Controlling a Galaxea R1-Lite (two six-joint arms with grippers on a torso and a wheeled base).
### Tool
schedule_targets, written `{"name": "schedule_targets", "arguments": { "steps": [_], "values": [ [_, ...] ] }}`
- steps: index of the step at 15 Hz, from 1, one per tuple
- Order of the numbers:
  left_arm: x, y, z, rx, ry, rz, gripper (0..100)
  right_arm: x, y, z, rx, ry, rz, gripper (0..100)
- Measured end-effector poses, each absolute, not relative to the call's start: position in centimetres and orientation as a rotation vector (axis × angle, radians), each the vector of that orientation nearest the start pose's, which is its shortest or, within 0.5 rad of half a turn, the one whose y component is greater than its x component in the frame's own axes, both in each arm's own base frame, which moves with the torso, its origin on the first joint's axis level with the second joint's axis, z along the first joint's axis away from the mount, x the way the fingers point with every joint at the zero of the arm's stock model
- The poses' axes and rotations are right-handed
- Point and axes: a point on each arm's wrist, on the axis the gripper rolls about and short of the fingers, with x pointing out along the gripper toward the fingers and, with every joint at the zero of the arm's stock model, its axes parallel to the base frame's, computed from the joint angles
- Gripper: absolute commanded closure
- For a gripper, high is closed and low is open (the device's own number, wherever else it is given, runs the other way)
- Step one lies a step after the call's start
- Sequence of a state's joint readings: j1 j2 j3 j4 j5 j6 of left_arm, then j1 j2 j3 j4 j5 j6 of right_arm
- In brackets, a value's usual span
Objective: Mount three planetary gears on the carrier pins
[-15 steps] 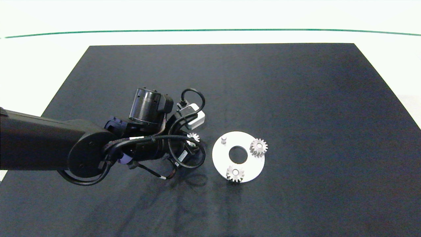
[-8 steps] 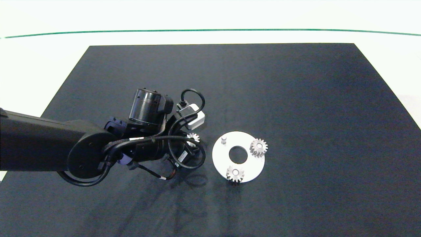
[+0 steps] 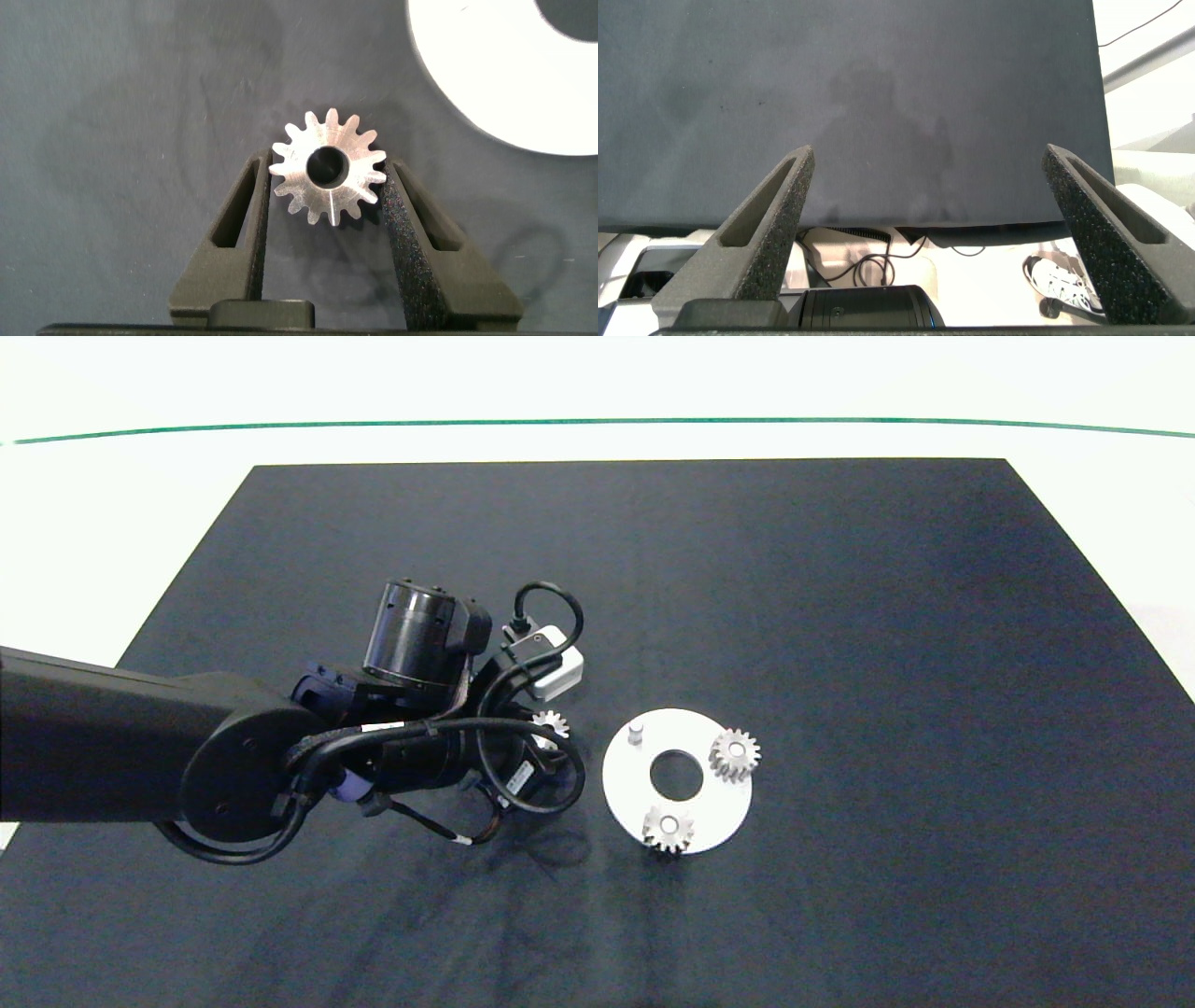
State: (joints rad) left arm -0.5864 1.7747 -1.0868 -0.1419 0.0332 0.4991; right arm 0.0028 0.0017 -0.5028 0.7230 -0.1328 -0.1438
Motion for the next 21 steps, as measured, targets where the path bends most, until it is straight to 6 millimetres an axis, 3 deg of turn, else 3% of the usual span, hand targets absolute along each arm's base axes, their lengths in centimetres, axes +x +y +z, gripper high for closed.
{"name": "schedule_targets", "arguments": {
  "steps": [8,14,21],
  "values": [
    [25.3,-20.2,20.1,0.640,0.357,-0.742,90,-8.3,-0.3,12.8,-0.157,0.231,-0.113,0],
    [25.4,-22.0,21.4,0.628,0.299,-0.766,90,-8.3,-0.3,12.8,-0.159,0.228,-0.113,0],
    [25.7,-23.3,21.2,0.630,0.290,-0.781,90,-8.3,-0.3,12.9,-0.160,0.227,-0.114,0]
  ]
}}
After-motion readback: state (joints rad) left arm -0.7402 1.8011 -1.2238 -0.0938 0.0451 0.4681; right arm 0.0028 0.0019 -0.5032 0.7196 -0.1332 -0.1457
